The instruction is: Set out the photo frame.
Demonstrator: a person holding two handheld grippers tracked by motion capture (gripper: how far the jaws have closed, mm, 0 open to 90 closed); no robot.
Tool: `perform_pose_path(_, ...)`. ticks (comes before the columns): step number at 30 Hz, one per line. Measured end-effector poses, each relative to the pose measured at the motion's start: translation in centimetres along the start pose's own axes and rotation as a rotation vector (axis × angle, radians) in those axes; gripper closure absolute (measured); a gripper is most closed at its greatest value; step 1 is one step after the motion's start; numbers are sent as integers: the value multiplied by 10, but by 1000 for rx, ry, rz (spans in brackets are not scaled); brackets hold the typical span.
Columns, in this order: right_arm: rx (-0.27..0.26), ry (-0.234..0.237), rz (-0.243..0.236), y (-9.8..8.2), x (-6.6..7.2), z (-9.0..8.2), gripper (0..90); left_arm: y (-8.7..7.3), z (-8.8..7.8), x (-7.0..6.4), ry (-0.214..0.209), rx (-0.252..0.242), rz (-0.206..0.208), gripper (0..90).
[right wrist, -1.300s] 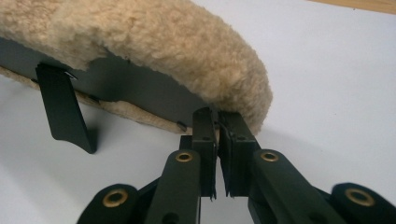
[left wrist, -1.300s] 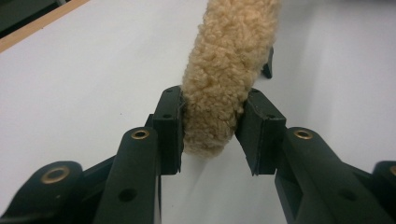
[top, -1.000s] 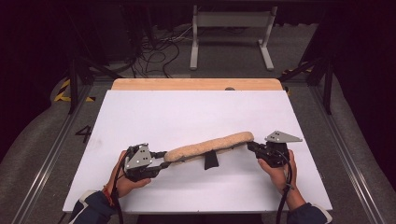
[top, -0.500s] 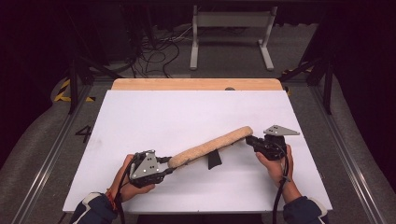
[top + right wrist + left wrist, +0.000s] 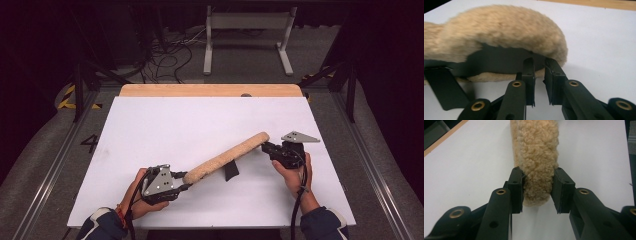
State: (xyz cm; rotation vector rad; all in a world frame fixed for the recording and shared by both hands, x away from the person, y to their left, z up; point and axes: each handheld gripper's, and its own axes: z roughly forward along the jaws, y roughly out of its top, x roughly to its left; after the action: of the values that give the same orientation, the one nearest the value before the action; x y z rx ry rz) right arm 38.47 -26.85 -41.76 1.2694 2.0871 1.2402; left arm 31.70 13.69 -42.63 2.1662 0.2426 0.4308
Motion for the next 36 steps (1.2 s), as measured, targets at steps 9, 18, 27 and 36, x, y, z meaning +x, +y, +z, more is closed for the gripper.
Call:
perform_pose_path(9,1,47,-57,9,22,4,803,5,2,-11,-5,2,26,652)
perform_pose_path(18,13,60,-85,13,28,7,796,12,6,-22,-11,10,69,647)
perform_pose_path(27,46,88,-102,22,35,17,806,19,14,-30,-40,3,84,639)
perform_pose_path(36,90,76,-97,32,40,21,806,23,19,-34,-69,-2,86,635)
